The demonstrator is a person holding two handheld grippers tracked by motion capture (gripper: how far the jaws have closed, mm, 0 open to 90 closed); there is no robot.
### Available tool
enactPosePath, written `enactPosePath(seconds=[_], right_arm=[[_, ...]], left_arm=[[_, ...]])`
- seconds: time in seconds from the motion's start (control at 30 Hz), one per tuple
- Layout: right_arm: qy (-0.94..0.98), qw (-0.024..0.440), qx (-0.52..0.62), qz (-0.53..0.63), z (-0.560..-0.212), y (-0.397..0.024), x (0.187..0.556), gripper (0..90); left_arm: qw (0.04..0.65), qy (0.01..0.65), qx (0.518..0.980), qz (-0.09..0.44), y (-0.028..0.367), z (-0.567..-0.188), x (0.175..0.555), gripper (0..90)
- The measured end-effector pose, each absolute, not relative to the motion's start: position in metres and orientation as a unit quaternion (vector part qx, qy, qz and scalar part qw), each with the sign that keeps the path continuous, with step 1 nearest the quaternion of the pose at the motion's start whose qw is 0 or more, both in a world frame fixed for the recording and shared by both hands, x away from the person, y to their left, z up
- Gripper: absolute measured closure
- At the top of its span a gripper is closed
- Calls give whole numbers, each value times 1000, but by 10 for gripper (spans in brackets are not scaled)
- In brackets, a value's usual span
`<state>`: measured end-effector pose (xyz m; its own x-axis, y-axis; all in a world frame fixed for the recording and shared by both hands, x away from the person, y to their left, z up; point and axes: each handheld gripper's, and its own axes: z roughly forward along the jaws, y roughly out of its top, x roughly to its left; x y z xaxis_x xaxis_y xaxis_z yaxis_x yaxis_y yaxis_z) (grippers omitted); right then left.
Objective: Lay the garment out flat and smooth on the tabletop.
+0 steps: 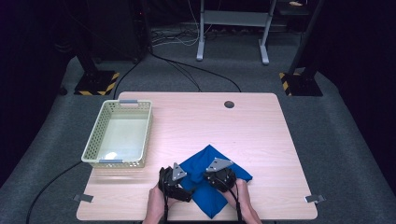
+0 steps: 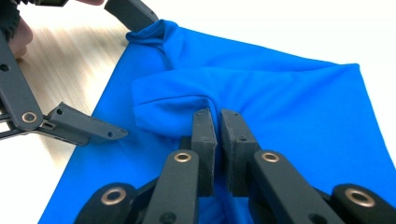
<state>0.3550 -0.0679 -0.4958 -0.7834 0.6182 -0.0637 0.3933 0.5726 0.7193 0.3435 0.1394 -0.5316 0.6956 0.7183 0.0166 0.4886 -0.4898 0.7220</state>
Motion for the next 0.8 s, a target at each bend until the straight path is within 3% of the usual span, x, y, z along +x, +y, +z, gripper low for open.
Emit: enactPosePath(seconds=[0.8], right_arm=[[852, 170, 314, 382, -486, -92, 362, 850]], left_arm=[[358, 356, 848, 160, 139, -532, 344, 0]])
